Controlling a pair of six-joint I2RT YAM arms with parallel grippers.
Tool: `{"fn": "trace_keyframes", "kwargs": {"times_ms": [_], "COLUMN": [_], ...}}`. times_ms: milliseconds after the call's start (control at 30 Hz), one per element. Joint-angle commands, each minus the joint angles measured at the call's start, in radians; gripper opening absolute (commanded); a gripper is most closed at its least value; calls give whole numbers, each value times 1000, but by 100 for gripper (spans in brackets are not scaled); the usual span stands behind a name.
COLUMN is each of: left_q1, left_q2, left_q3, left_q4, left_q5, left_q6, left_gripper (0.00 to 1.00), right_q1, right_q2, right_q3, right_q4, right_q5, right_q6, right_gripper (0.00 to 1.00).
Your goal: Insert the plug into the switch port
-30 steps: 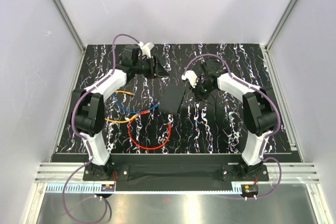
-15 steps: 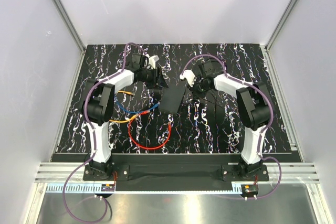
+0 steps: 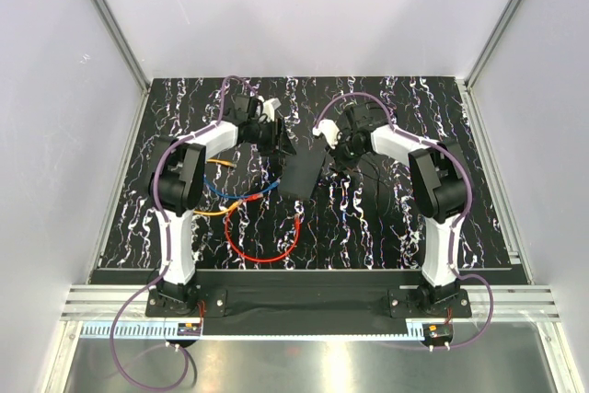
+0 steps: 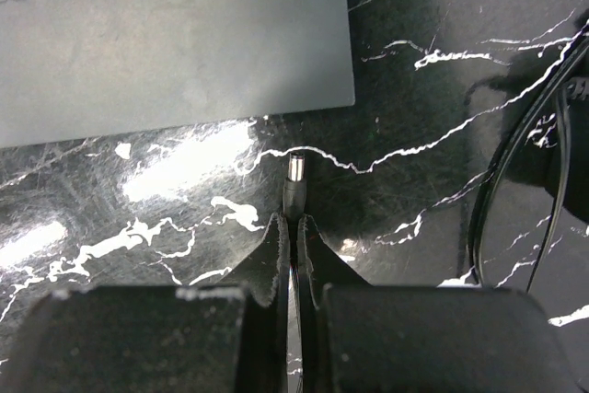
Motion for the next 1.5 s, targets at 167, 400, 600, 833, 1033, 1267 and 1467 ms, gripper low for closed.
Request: {"fn": "trace_keyframes", "kwargs": {"times_ms": [167, 400, 600, 833, 1033, 1267, 1467], "left_q1": [-1, -2, -2, -4, -2, -2, -4], "left_q2": [18, 26, 26, 32, 32, 38, 50], "left_q3": [52, 55, 60, 63, 66, 67, 80], "left_q4": [35, 35, 29, 29, 24, 19, 18], "left_q5": [-18, -12, -13, -12, -10, -7, 5], "left_q6": [0, -3, -5, -8, -6, -3, -3], "left_gripper": [55, 55, 55, 55, 55, 55, 55], "right_q1": [9, 27, 33, 39, 42, 47, 55], "right_q2": [27, 57, 83, 91, 99, 106, 123], "right_q3": [91, 147, 181, 190, 210, 227, 242], "right_q4": [-73, -123, -147, -160, -167, -159, -159], "right_q5": [-44, -54, -45, -44, -57, -68, -65], "right_q6": [-24, -28, -27, -30, -31, -28, -34], "right_gripper": [0, 0, 0, 0, 0, 0, 0]}}
